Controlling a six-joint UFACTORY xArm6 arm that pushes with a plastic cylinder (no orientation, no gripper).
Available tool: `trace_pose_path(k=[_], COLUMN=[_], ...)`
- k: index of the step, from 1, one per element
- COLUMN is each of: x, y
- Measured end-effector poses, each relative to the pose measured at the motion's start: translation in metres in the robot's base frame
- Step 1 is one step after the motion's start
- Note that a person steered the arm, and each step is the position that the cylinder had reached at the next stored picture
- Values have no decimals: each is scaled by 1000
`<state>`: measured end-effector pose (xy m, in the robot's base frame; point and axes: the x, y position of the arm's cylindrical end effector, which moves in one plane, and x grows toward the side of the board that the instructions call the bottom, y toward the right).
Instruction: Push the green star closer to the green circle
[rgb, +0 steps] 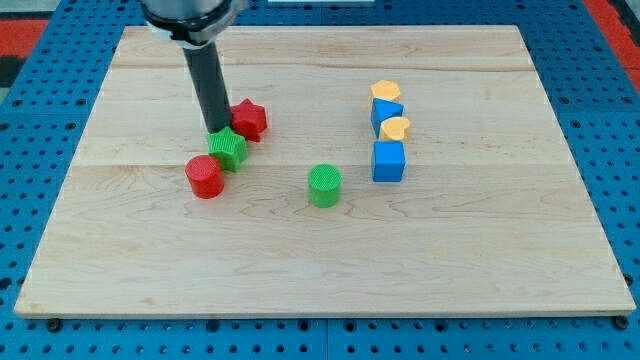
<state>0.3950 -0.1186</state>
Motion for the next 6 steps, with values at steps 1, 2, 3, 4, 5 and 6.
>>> trace_pose_path(k=[1, 2, 3, 4, 5, 6], x=[12, 12, 15, 31, 39, 46], y=[-14, -37, -45, -21, 30, 72])
